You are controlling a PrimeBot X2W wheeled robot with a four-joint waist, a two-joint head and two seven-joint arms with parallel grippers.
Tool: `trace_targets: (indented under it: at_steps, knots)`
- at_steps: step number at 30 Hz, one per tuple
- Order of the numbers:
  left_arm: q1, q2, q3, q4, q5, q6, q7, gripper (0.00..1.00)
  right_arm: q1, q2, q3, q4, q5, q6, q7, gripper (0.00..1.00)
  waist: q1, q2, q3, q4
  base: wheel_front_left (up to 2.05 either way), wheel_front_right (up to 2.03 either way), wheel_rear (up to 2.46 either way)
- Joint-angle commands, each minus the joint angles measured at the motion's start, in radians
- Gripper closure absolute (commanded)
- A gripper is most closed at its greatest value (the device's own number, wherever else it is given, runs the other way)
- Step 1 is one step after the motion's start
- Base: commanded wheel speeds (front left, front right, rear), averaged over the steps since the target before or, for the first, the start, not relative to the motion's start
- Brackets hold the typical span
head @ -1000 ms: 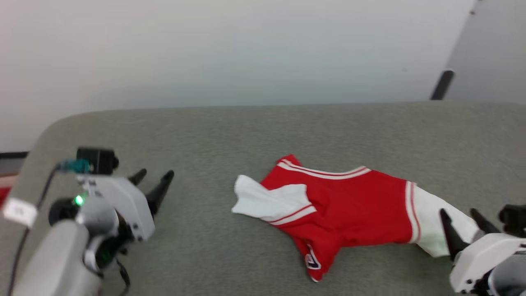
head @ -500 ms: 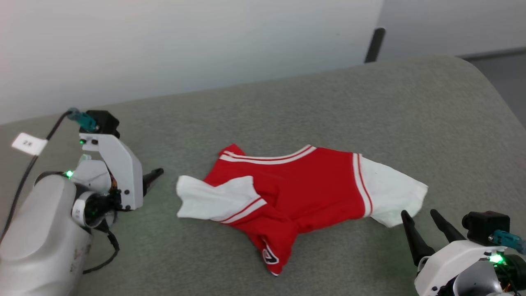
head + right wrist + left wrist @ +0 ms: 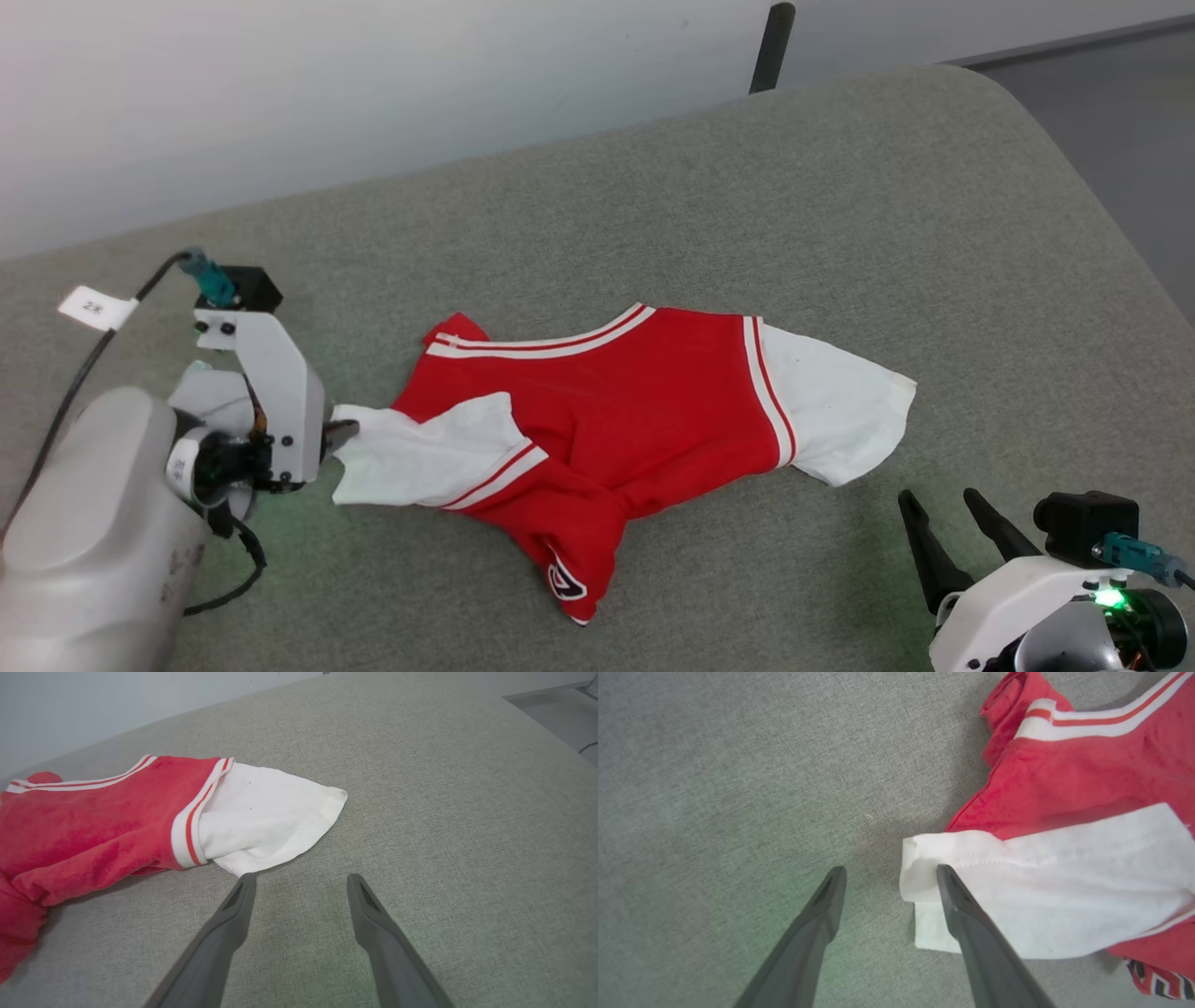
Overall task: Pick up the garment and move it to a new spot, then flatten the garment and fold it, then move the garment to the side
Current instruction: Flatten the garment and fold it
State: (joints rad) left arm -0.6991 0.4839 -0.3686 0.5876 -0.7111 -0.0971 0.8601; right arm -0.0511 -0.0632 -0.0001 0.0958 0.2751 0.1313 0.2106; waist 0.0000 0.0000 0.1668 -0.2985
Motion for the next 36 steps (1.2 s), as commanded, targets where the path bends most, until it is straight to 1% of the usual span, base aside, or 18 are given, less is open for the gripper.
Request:
trace_targets:
  at_steps: [1, 6, 8, 9, 10, 11, 12, 13, 14, 15, 16, 17, 22, 27, 29, 32, 36]
  knots:
    - [-0.011, 0.003, -0.003, 0.003, -0.004, -0.004, 0.001, 0.0, -0.015, -0.001, 0.0, 0.008, 0.004, -0.001, -0.009, 0.0, 0.0, 0.0, 0.003, -0.001, 0.0, 0.0, 0.0]
    - [-0.012, -0.004, -0.012, 0.013, -0.011, -0.008, 0.009, 0.0, -0.025, -0.004, 0.004, 0.026, 0.004, -0.001, -0.017, 0.0, 0.0, 0.0, 0.005, 0.0, 0.0, 0.0, 0.0]
    - [-0.013, -0.018, -0.004, 0.015, -0.032, -0.007, 0.016, 0.0, -0.026, -0.007, 0.006, 0.033, 0.002, -0.001, -0.021, 0.0, 0.0, 0.0, 0.004, 0.001, 0.0, 0.0, 0.0]
    - [-0.012, -0.022, -0.003, 0.017, -0.039, -0.007, 0.023, 0.02, -0.026, -0.008, 0.006, 0.037, 0.001, -0.001, -0.024, 0.0, 0.0, 0.0, 0.003, 0.001, 0.0, 0.0, 0.0]
    - [-0.013, -0.022, -0.003, 0.016, -0.044, -0.008, 0.03, 0.18, -0.028, -0.009, 0.006, 0.039, 0.002, -0.001, -0.026, 0.0, 0.0, 0.0, 0.003, 0.002, 0.0, 0.0, 0.0]
    - [-0.013, -0.022, -0.003, 0.016, -0.044, -0.008, 0.03, 0.18, -0.028, -0.009, 0.006, 0.039, 0.002, -0.001, -0.026, 0.0, 0.0, 0.0, 0.003, 0.002, 0.0, 0.0, 0.0]
    - [-0.014, -0.023, -0.002, 0.015, -0.05, -0.009, 0.034, 0.22, -0.029, -0.009, 0.005, 0.042, 0.001, -0.001, -0.027, 0.0, 0.0, 0.0, 0.002, 0.002, 0.0, 0.0, 0.0]
    - [-0.013, -0.029, 0.002, 0.017, -0.061, -0.004, 0.04, 0.5, -0.031, -0.01, 0.004, 0.046, 0.001, -0.001, -0.028, 0.0, 0.0, 0.0, 0.002, 0.003, 0.0, 0.0, 0.0]
    - [-0.013, -0.033, 0.003, 0.018, -0.066, -0.001, 0.046, 0.59, -0.033, -0.011, 0.003, 0.049, 0.001, -0.001, -0.029, 0.0, 0.0, 0.0, 0.001, 0.003, 0.0, 0.0, 0.0]
    - [-0.013, -0.034, 0.002, 0.016, -0.067, -0.001, 0.049, 0.62, -0.036, -0.011, 0.003, 0.052, 0.0, -0.001, -0.032, 0.0, 0.0, 0.0, 0.001, 0.003, 0.0, 0.0, 0.0]
    - [-0.013, -0.033, 0.001, 0.015, -0.068, 0.0, 0.052, 0.68, -0.038, -0.012, 0.002, 0.054, 0.0, -0.001, -0.034, 0.0, 0.0, 0.0, 0.0, 0.003, 0.0, 0.0, 0.0]
    - [-0.011, -0.033, 0.0, 0.017, -0.07, 0.002, 0.053, 1.0, -0.039, -0.012, 0.002, 0.057, 0.0, -0.001, -0.036, 0.0, 0.0, 0.0, 0.0, 0.002, 0.0, 0.0, 0.0]
    - [-0.01, -0.041, 0.005, 0.008, -0.087, 0.0, 0.061, 1.0, -0.038, -0.017, -0.004, 0.068, 0.0, -0.001, -0.043, 0.0, 0.0, 0.0, -0.005, 0.004, 0.0, 0.0, 0.0]
    - [0.004, -0.037, -0.001, -0.028, -0.119, -0.007, 0.115, 1.0, -0.032, -0.019, -0.01, 0.078, -0.004, -0.001, -0.045, 0.0, 0.0, 0.0, -0.019, 0.013, 0.0, 0.0, 0.0]
    - [0.024, -0.03, -0.003, -0.064, -0.139, -0.01, 0.146, 1.0, -0.026, -0.022, -0.014, 0.079, -0.005, -0.001, -0.046, 0.0, 0.0, 0.0, -0.027, 0.02, 0.0, 0.0, 0.0]
    - [0.066, -0.014, -0.002, -0.145, -0.17, -0.001, 0.202, 1.0, -0.017, -0.026, -0.019, 0.081, -0.004, -0.001, -0.043, 0.0, 0.0, 0.0, -0.039, 0.034, 0.0, 0.0, 0.0]
    - [0.151, 0.018, 0.011, -0.282, -0.211, 0.034, 0.268, 1.0, -0.004, -0.03, -0.027, 0.08, -0.003, -0.001, -0.038, 0.0, 0.0, 0.0, -0.054, 0.055, 0.0, 0.0, 0.0]
